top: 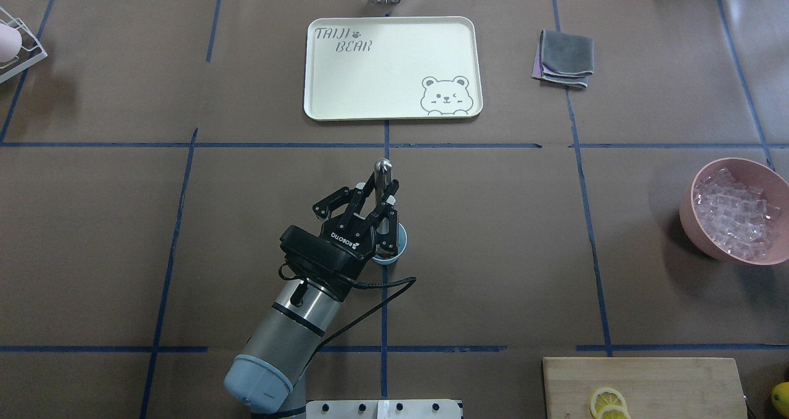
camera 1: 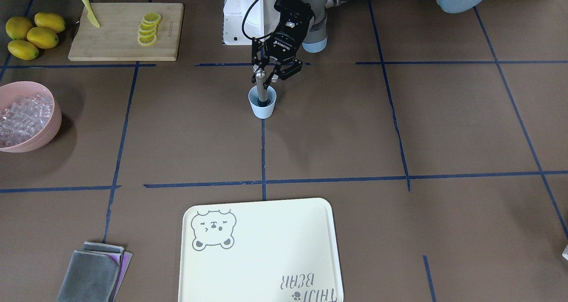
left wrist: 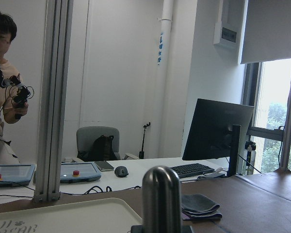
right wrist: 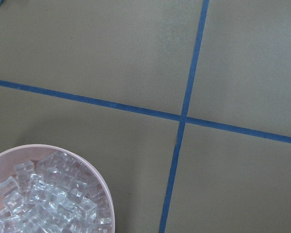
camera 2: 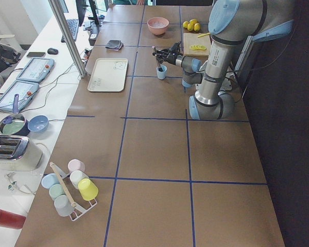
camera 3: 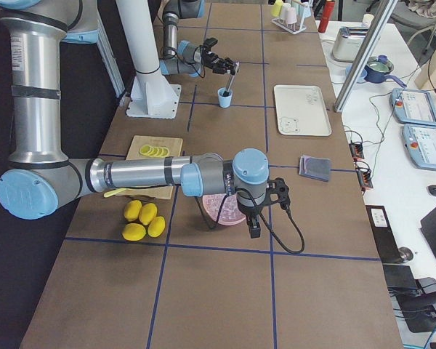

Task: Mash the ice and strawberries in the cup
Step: 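Lower the pestle into the cup and press down on the contents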

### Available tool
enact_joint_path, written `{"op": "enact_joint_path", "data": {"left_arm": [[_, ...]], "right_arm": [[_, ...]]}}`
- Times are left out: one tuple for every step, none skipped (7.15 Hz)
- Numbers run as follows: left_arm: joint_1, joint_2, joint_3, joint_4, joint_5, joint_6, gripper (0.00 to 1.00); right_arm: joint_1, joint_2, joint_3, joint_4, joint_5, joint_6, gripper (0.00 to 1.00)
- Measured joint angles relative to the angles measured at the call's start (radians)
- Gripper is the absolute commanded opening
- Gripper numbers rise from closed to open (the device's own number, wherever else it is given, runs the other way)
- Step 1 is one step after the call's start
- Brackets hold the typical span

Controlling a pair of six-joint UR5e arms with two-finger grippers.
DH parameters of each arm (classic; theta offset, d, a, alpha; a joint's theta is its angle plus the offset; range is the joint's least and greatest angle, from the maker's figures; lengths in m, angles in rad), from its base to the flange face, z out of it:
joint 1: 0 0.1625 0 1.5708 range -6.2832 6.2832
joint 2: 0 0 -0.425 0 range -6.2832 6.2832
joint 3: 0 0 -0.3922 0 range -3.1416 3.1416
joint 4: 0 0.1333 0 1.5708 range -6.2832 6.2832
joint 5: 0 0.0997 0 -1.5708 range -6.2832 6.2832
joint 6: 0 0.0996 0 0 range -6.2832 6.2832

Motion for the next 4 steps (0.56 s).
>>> {"op": "enact_joint_path", "data": {"left_arm": [[0.003,0.000,0.006,-0.002,0.006,0.000,0.00],[0.005,0.000,0.012,-0.005,0.010,-0.001,0.00],[0.005,0.000,0.015,-0.007,0.012,-0.007,0.00],[0.006,-0.001,0.015,-0.006,0.013,-0.013,0.00]], "right_arm": [[0.000,0.001,0.000,0.000,0.000,0.000,0.99],[0.000,0.001,0.000,0.000,0.000,0.000,0.99],[0.000,0.000,0.000,0.000,0.000,0.000,0.99],[0.000,0.000,0.000,0.000,0.001,0.000,0.99]]}}
